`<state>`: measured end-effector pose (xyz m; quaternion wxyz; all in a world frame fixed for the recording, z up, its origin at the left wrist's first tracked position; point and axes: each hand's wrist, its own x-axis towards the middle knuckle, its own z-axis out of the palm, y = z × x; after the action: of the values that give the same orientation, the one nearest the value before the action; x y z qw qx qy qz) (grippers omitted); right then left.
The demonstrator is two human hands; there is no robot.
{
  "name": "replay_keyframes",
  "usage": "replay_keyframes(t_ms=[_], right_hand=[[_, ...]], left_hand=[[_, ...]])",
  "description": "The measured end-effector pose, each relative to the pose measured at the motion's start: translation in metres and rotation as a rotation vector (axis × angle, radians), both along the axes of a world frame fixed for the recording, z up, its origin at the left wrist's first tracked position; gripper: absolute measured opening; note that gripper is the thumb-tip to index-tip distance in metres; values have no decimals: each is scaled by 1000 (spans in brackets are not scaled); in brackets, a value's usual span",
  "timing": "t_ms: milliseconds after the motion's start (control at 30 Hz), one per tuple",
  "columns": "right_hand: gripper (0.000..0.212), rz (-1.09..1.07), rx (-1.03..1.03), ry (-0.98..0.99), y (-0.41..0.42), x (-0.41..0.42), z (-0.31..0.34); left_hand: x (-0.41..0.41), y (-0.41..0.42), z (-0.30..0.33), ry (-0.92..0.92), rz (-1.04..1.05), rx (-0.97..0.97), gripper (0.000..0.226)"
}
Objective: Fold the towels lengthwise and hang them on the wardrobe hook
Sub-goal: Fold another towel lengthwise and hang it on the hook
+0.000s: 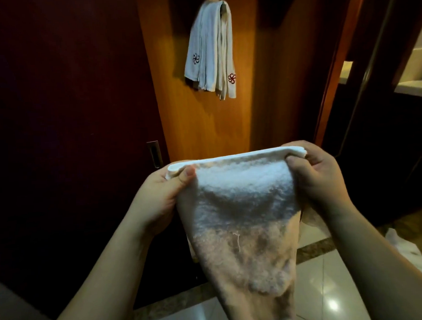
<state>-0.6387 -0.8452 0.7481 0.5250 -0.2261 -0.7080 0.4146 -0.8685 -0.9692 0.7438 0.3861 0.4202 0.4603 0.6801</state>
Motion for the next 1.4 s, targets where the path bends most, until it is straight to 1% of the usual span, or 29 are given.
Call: replay_keyframes(t_ms=[33,67,100,133,167,200,233,267,300,333,433,500,567,633,700,767,800,867,933,1067,1167,1233,1300,1400], right_hand=[[24,12,2,-23,2,3,0],[21,53,-37,-24,3,6,0],[27,120,-105,-34,5,9,0],[46,210,-192,-55,8,11,-1],[69,316,-290,-81,13,14,-3],[86,428,-383,-102,16,16,-5],[89,535,-447,-131,18,19,-6],[82,615,-479,-168,17,21,-6],[69,657,-476,-203,16,22,-5],[59,659,-475,-210,15,22,-4],[51,646,-486,-148,15,21,-6],[38,723,-472,-105,11,17,-7],[39,761,-514,-36,6,14,-9],[48,720,-524,22,4,12,-10],[50,710,-509,48,1,9,-9],[47,740,-501,73,-2,5,-4],[46,755,-495,79,-4,3,-1],[42,787,-473,90,-10,0,5],[38,829,-445,76,-14,-2,10],[36,883,-428,-2,-17,-1,21],[34,814,-339,-83,-16,-2,25],[33,712,-248,-116,-18,-6,25],[33,673,-219,-115,-20,-9,22],[32,621,-138,-136,-21,-10,18]], left_hand=[[1,0,2,-3,6,-2,46],[2,1,4,-1,8,-3,46],[4,1,6,5,-3,-4,46],[5,1,6,21,-15,-3,46],[6,1,7,43,-19,-7,44],[6,1,7,74,-14,-7,39],[7,0,8,106,-5,-10,35],[7,0,8,144,-1,-12,32],[7,-2,9,178,-4,-16,31],[6,-2,9,210,-14,-17,31],[1,-9,19,282,-65,12,27],[-3,-12,24,356,-127,43,41],[-7,-13,27,412,-169,48,46],[-12,-14,29,433,-213,40,44],[-16,-13,29,424,-251,33,31],[-18,-9,28,365,-284,32,12],[-18,-7,27,318,-311,46,13],[-17,0,25,217,-371,89,26],[-13,9,24,131,-389,134,31],[-1,29,22,38,-451,200,27],[10,37,28,-21,-527,184,22],[17,41,31,-6,-547,161,16],[24,45,35,49,-537,137,6],[38,43,43,232,-379,38,16]])
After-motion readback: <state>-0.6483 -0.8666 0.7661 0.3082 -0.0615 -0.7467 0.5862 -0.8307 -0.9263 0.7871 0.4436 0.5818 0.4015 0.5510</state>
